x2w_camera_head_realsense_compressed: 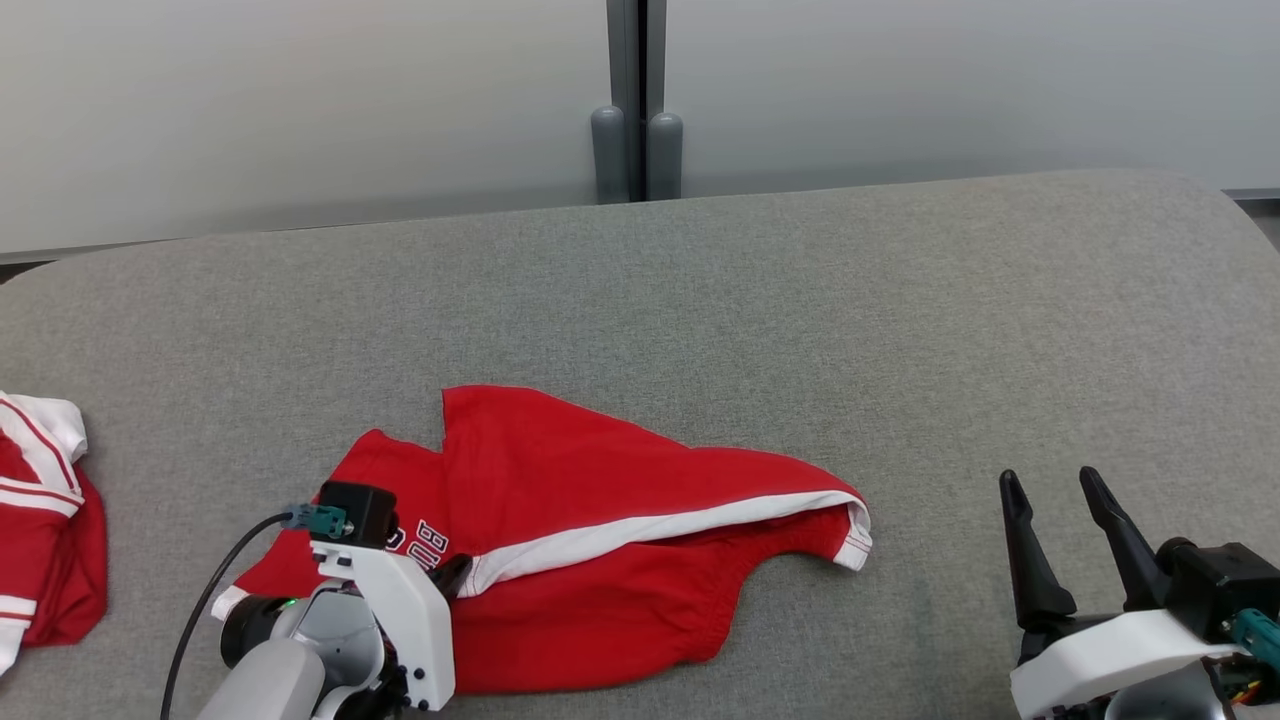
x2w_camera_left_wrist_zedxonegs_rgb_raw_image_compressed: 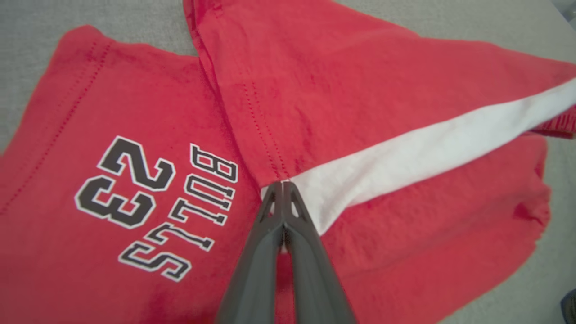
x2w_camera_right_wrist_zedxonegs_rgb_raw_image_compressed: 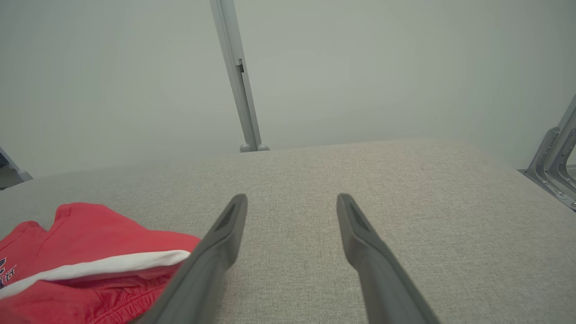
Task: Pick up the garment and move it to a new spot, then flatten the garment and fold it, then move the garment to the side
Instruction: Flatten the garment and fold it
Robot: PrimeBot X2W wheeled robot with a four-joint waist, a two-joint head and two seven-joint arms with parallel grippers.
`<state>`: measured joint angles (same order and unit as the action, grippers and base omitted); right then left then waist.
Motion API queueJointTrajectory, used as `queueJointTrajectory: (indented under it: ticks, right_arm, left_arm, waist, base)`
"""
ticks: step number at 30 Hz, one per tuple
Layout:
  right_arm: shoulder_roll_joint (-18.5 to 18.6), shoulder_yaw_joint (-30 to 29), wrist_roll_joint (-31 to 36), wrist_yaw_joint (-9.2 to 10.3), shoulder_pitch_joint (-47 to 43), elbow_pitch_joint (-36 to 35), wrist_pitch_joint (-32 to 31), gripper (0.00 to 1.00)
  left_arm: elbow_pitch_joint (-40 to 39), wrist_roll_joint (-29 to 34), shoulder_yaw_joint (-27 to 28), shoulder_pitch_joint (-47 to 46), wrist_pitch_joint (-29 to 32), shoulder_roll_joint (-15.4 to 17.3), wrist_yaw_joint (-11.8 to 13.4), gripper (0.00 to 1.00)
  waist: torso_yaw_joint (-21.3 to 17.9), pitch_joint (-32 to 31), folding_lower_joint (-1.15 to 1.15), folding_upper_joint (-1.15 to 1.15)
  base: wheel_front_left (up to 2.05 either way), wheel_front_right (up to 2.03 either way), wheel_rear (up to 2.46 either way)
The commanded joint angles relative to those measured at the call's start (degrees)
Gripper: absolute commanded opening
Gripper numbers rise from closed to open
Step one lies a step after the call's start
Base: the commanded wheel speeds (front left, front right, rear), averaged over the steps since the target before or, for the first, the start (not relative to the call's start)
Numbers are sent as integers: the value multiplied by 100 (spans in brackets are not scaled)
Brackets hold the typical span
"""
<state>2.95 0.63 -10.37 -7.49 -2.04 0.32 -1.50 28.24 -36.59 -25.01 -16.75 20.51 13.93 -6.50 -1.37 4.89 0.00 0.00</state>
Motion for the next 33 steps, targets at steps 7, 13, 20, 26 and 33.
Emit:
queueJointTrajectory:
  ticks: [7,13,20,26,33]
  right_arm:
    - [5,-14,7,0,42,34,61,100]
    - [4,-22,8,0,67,27,60,100]
    - [4,-58,41,0,86,-69,20,100]
    - [4,-129,120,0,78,-206,-55,100]
    - [4,-190,179,0,-52,-329,-151,100]
  left_arm:
    - [-148,-57,16,-72,-29,99,9,0]
    - [-306,-10,54,-79,-249,113,51,0]
    - [-800,250,437,-87,-1570,63,409,100]
    - [-1274,513,893,126,-2923,90,830,100]
    - [-1855,689,1362,606,-3449,320,1173,100]
  waist:
    - [44,-27,0,0]
    - [71,-52,0,0]
    - [131,-69,0,0]
    - [202,-141,0,0]
    - [288,-320,0,0]
  base:
    - [0,0,0]
    - [0,0,0]
    - [0,0,0]
    - [0,0,0]
    - [0,0,0]
